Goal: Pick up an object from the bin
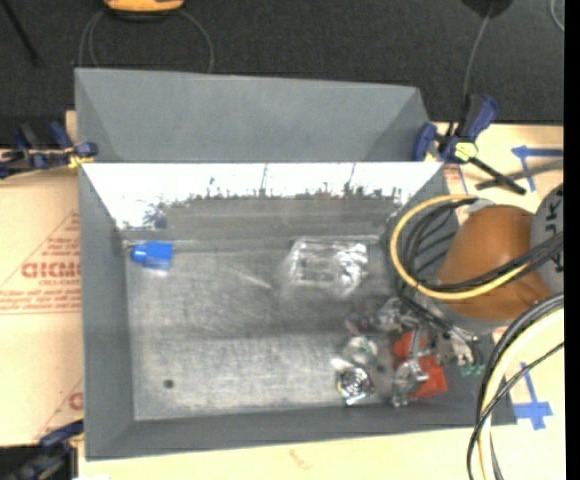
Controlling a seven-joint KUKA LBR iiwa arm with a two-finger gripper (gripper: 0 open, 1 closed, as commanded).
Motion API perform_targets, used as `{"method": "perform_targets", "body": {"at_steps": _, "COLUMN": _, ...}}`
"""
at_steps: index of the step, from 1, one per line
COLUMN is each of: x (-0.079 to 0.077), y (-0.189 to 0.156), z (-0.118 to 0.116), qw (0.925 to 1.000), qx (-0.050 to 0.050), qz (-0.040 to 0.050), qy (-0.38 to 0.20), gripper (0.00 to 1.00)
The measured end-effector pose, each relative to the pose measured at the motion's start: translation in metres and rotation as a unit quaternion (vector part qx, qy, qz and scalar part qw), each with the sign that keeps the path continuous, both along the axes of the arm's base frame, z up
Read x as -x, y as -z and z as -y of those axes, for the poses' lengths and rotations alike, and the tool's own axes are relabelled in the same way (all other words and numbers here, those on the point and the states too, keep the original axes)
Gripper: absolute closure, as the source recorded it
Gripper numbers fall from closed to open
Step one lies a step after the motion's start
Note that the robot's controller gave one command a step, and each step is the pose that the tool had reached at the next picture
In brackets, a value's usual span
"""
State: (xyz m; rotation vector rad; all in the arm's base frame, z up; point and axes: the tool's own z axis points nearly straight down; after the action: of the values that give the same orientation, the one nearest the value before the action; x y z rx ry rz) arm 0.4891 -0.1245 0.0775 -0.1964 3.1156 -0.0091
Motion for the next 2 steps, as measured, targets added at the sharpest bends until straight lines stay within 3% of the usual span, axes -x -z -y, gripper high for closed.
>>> {"method": "perform_targets", "body": {"at_steps": 1, "x": -0.0091, "y": 0.0034, "z": -0.0284, "qw": 0.9975, "qx": -0.001, "qz": -0.0014, "qy": 0.071, "gripper": 0.0}}
{"method": "perform_targets", "body": {"at_steps": 2, "x": -0.0114, "y": 0.0011, "z": -0.0289, "qw": 0.9976, "qx": -0.001, "qz": 0.0015, "qy": 0.069, "gripper": 1.0}}
